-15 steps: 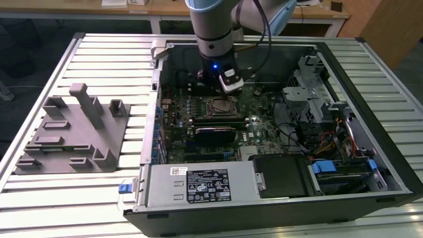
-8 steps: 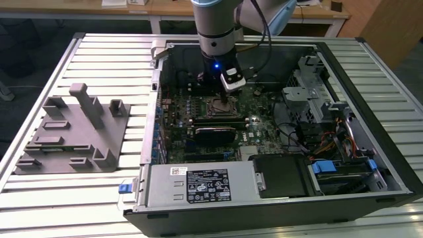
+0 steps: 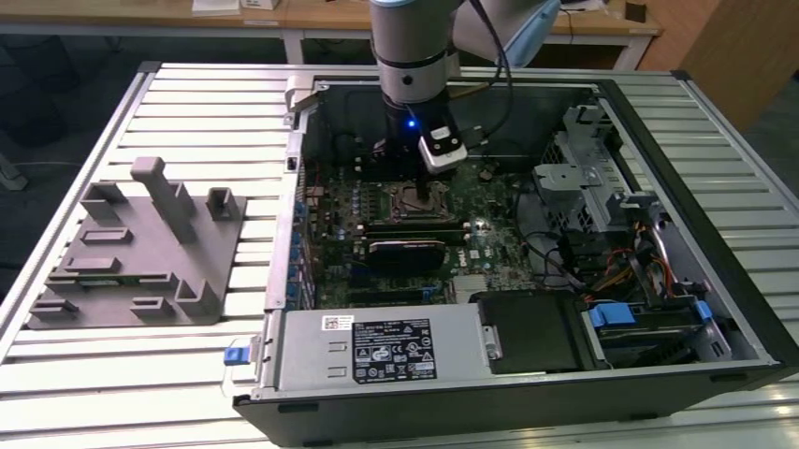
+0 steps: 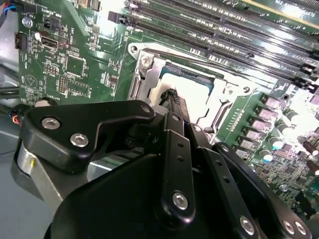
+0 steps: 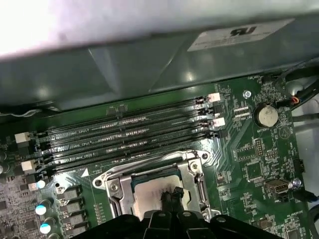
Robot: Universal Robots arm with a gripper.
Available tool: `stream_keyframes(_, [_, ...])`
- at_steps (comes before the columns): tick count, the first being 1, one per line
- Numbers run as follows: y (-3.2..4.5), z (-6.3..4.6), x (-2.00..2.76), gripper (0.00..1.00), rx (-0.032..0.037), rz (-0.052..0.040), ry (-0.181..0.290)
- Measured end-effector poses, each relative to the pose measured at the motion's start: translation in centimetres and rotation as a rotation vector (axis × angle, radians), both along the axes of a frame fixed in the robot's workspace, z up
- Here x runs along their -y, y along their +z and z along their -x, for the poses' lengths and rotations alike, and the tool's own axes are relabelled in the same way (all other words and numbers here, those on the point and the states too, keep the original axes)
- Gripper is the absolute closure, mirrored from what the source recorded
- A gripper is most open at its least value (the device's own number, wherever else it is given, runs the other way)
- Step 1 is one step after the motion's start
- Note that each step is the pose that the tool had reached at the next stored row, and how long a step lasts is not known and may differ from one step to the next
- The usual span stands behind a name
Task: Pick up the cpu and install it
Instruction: 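Install the first cpu locking lever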
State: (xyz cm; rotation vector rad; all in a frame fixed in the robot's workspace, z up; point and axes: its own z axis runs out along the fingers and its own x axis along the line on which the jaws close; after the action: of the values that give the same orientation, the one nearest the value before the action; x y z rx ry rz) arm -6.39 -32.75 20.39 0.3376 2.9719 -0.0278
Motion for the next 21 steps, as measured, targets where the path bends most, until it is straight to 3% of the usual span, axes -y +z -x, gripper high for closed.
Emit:
stream_keyframes(3, [0.0, 0.0, 0.0, 0.89, -0.0035, 0.0002, 0.0])
stream_keyframes(4, [-0.01, -0.1, -0.01, 0.89, -0.0176, 0.0, 0.0])
stream_keyframes(6, [-0.02, -0.4, 0.0, 0.89, -0.0532, 0.0001, 0.0])
stream_keyframes(7, [-0.02, -0.4, 0.0, 0.89, -0.058, 0.0002, 0.0])
stream_keyframes(12, [0.05, -0.4, 0.0, 0.89, -0.0596, 0.0002, 0.0])
stream_keyframes(21, [1.01, -0.4, -0.01, 0.89, -0.0595, 0.0001, 0.0])
